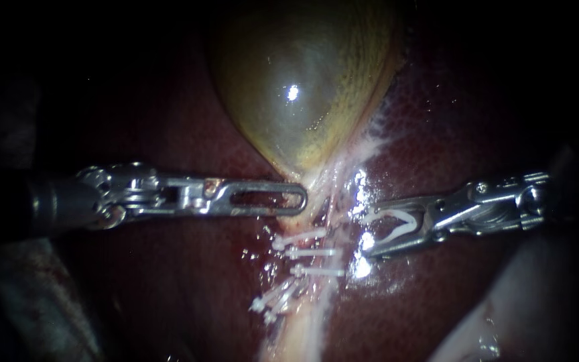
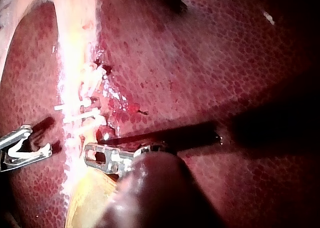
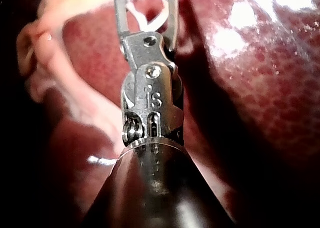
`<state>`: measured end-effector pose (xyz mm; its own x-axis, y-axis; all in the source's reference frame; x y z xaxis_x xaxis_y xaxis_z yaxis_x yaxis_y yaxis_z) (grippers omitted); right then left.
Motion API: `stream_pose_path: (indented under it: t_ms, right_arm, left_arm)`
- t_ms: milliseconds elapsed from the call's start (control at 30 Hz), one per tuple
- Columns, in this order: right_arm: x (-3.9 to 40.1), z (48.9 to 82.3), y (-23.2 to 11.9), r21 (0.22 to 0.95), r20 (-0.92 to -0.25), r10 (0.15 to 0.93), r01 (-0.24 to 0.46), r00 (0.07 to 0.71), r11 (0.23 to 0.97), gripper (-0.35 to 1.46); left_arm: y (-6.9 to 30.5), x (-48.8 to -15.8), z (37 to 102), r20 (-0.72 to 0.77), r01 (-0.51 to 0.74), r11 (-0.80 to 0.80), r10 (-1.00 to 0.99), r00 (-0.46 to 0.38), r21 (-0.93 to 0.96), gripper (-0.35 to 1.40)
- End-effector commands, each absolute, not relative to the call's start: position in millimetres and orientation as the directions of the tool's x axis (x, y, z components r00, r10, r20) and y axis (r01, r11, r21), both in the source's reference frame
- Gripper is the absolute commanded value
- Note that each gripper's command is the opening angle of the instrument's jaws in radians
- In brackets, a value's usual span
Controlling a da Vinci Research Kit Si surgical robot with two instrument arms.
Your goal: Clipping third clip right tube
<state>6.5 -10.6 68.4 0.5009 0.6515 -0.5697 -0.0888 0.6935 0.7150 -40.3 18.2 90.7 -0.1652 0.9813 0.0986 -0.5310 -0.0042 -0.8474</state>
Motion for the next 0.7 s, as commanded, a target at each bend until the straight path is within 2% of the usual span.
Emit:
stream_pose_path:
  t_ms: [33,700]
  right_arm:
    - [6.5,68.4,-10.7,0.715,-0.569,0.652,-0.089,0.501,0.693,0.53]
    - [10.2,70.3,-11.1,0.71,-0.569,0.657,-0.108,0.495,0.696,0.54]
  left_arm:
    - [18.2,-40.3,90.7,0.099,-0.531,-0.004,0.981,-0.165,-0.847,-0.35]
    - [18.1,-37.2,85.8,0.116,-0.52,0.006,0.977,-0.18,-0.854,-0.35]
